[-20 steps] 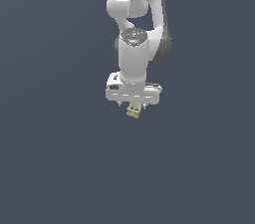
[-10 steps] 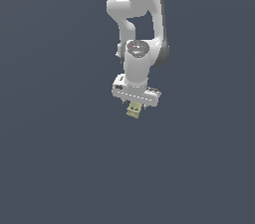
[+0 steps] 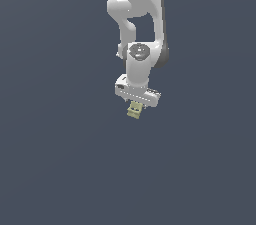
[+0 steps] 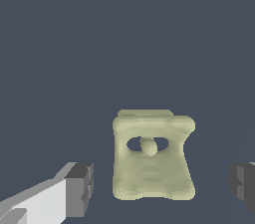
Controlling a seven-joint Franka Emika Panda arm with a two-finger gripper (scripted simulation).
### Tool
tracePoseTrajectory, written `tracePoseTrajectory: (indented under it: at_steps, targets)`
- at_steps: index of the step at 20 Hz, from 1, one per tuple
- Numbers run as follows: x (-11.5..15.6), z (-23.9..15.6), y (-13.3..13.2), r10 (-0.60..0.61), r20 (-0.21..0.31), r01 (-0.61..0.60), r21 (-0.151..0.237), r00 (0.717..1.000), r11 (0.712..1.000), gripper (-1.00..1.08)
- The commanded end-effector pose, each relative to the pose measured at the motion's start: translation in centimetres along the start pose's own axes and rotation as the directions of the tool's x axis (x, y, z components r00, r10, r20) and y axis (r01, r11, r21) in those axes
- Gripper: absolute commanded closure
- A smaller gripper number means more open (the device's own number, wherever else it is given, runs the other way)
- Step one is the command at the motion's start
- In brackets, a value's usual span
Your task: Pick up the object and move it to a goal position.
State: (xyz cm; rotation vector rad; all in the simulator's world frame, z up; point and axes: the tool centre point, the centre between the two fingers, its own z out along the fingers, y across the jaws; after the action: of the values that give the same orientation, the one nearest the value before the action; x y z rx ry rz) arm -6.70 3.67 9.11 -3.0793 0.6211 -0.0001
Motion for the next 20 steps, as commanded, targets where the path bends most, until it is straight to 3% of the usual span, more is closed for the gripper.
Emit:
tracePoseTrajectory:
  at_steps: [1, 19, 20]
  targets:
    - [0.0, 0.0, 0.0, 0.000, 0.000, 0.000, 0.000, 1.000, 1.000, -0.92]
    - [-0.1, 5.1, 0.0, 0.004, 0.000, -0.004, 0.000, 1.000, 1.000, -0.92]
    - [-0.1, 5.1, 0.0, 0.004, 0.000, -0.004, 0.000, 1.000, 1.000, 1.08]
